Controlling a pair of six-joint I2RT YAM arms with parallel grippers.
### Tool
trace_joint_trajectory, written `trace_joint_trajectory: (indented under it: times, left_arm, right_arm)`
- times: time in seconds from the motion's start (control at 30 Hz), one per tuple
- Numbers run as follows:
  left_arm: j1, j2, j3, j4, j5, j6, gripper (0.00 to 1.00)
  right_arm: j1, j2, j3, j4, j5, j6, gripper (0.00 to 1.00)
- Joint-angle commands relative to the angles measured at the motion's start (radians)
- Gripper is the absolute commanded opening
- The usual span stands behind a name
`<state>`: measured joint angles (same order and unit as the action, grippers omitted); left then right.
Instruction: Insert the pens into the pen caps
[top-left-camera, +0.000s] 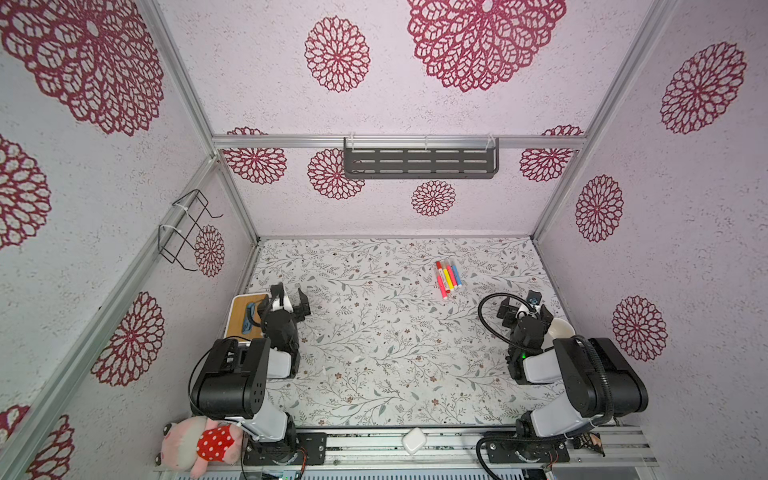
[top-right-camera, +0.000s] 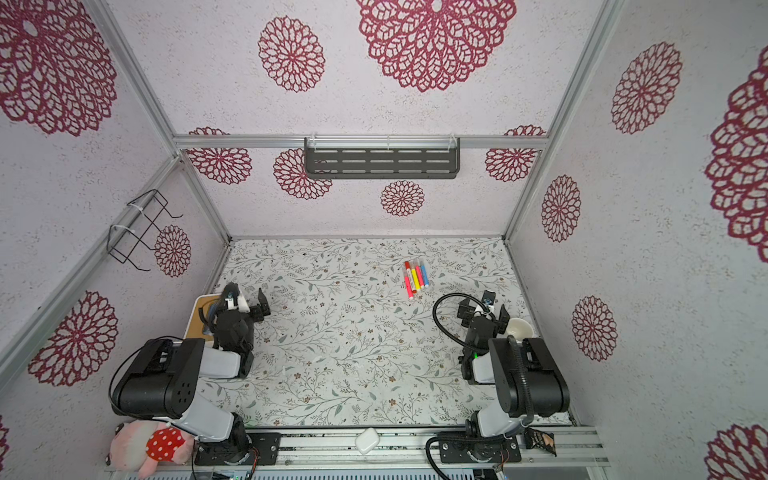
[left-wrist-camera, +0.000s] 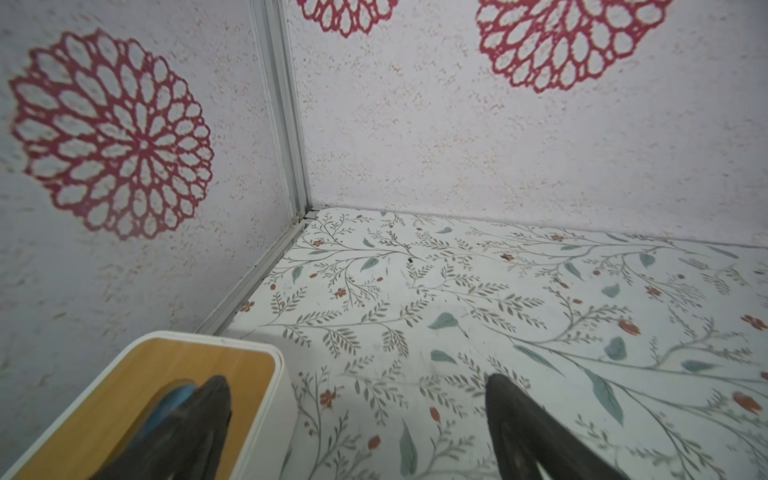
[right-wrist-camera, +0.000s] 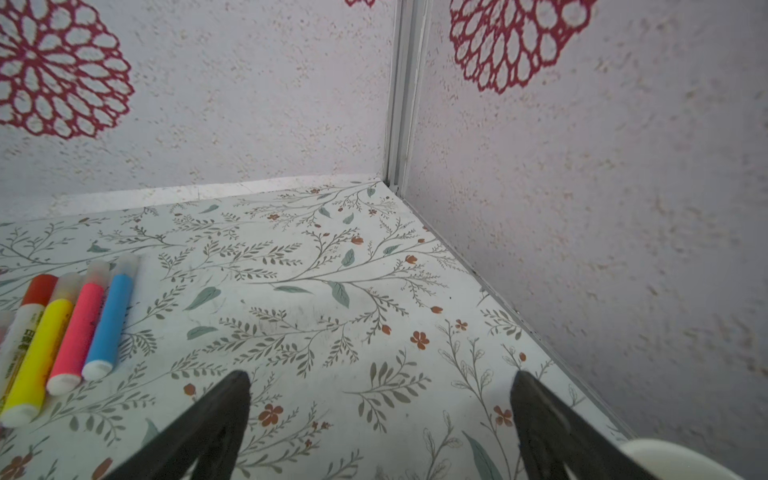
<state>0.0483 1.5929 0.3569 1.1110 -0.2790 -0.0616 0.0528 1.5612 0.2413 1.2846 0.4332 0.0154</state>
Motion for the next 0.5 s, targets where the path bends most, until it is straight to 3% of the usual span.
trace_joint_trajectory:
  times: [0.0,0.07,0.47]
  left_arm:
    - [0.105,-0.046,0.072,-0.268,0.13,-0.117,0.97]
    - [0.084,-0.032,0.068,-0.226,0.085,-0.089,0.97]
    - [0.074,-0.038,0.067,-0.233,0.09,-0.082,0.97]
  right_arm:
    - [0.001,-0.022,-0.001,-0.049,-0.036,0.038,0.99]
    - [0.005,-0.017,-0.003,-0.036,-0.035,0.032,0.99]
    - [0.015,-0.02,0.0,-0.044,-0.029,0.023,0.99]
